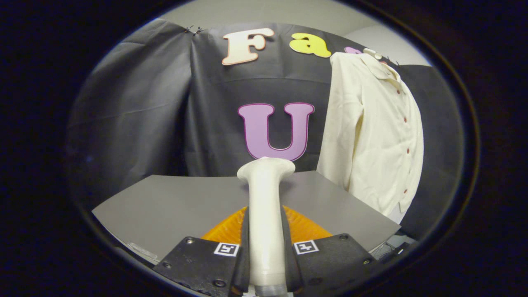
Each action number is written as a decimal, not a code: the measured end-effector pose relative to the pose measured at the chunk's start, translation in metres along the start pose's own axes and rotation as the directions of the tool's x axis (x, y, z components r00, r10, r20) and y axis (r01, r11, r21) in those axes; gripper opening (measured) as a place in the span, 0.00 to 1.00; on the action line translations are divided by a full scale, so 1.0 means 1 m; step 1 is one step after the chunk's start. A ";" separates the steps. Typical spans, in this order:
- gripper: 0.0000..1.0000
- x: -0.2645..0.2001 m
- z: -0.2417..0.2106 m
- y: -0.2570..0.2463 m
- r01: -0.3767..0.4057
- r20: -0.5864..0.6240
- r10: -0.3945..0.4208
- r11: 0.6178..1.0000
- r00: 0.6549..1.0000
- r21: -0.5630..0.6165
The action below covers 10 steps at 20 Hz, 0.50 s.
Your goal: Iron the clothes twice with a garment steamer, once on the left side and once on the right side.
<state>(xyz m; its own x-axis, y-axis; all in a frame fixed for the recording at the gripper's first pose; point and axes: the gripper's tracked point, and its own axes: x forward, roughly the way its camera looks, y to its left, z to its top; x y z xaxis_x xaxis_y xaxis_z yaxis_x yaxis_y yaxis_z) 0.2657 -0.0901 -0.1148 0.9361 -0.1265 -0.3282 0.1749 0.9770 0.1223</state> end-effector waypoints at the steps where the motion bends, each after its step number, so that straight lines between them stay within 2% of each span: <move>1: 0.34 -0.002 0.001 -0.001 -0.002 0.003 0.002 1.000 1.000 -0.011; 4: 0.33 -0.012 -0.002 -0.010 -0.007 0.010 0.007 1.000 1.000 -0.024; 8: 0.33 -0.031 0.016 -0.028 -0.006 0.079 0.003 0.999 0.997 0.040; 10: 0.33 -0.039 0.018 -0.034 -0.033 0.068 0.028 0.998 0.997 0.061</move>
<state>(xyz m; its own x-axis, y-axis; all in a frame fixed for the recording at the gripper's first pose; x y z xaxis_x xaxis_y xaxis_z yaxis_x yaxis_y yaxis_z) 0.2288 -0.1210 -0.0897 0.9594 -0.1100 -0.2598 0.1624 0.9684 0.1895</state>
